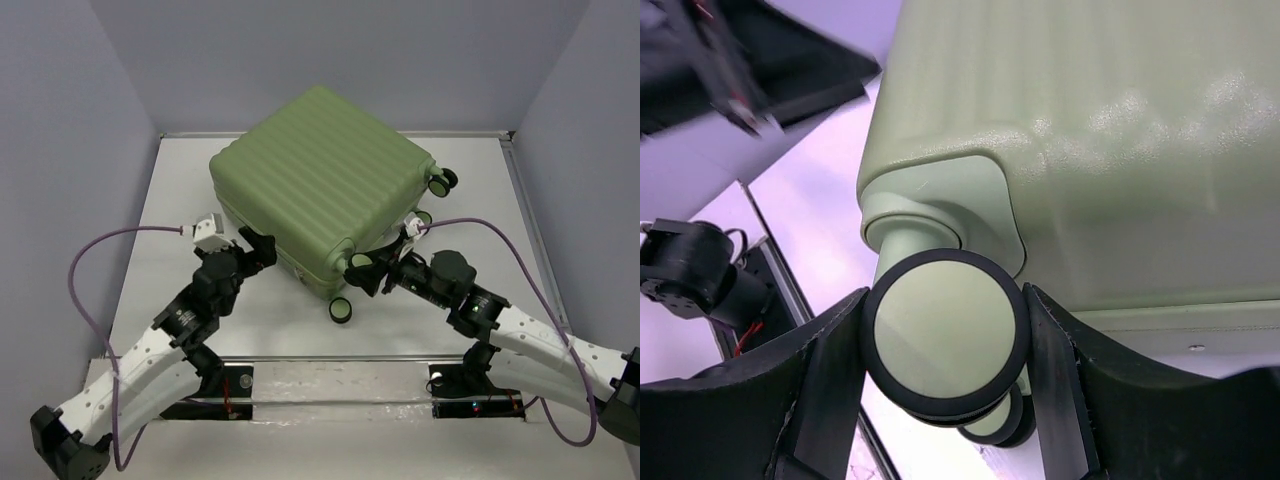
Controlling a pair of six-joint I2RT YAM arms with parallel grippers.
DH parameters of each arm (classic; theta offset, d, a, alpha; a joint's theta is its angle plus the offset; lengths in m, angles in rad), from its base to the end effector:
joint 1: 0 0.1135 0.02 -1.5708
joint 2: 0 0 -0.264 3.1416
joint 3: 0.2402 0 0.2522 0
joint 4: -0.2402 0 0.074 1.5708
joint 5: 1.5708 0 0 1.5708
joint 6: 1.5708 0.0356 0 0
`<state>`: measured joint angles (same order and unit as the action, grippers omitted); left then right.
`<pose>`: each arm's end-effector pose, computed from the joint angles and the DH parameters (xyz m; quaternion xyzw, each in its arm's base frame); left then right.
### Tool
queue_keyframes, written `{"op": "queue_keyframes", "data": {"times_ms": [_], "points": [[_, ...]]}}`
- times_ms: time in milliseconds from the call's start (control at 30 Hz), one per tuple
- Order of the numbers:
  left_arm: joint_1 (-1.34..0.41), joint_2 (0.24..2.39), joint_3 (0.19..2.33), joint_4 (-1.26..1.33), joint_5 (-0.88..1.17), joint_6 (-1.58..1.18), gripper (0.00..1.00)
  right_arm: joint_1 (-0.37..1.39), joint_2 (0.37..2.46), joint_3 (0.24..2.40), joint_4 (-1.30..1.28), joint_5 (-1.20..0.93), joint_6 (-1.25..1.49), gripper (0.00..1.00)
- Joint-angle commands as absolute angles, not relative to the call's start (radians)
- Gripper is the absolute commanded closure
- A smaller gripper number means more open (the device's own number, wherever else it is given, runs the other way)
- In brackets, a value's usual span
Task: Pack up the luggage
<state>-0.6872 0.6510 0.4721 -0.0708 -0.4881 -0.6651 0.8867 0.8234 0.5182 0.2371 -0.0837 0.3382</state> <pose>0.1373 -0.0911 0.2629 -0.1398 0.7678 -0.2238 0.5838 0.1250 0.1580 0.2833 -0.2252 0.6951 0.4171 0.5405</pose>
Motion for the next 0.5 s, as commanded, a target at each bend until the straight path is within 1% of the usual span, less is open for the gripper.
{"op": "queue_keyframes", "data": {"times_ms": [0,133,167,200,233,267,300,333,467], "points": [[-0.689,0.519,0.645,-0.044,-0.563,-0.557,0.01,0.908,0.796,0.616,0.155,-0.152,0.324,0.93],[-0.689,0.477,0.733,-0.098,-0.519,-0.545,0.01,0.963,0.781,0.646,0.089,-0.147,0.316,0.92],[-0.689,0.469,0.747,-0.109,-0.512,-0.54,0.01,0.974,0.773,0.646,0.08,-0.147,0.318,0.88],[-0.69,0.457,0.771,-0.126,-0.499,-0.537,0.01,0.983,0.77,0.646,0.065,-0.144,0.324,0.79],[-0.69,0.45,0.781,-0.127,-0.486,-0.532,0.01,0.992,0.77,0.652,0.014,-0.121,0.327,0.52],[-0.689,0.442,0.79,-0.126,-0.474,-0.526,0.01,0.992,0.773,0.664,-0.023,-0.104,0.327,0.3],[-0.689,0.425,0.808,-0.127,-0.454,-0.516,0.01,0.992,0.778,0.692,-0.061,-0.086,0.316,0.02],[-0.689,0.414,0.808,-0.124,-0.451,-0.514,0.01,0.992,0.778,0.707,-0.09,-0.071,0.313,0.0],[-0.69,0.364,0.87,-0.117,-0.442,-0.471,0.01,0.992,0.724,0.791,-0.236,0.009,0.275,0.0]]}}
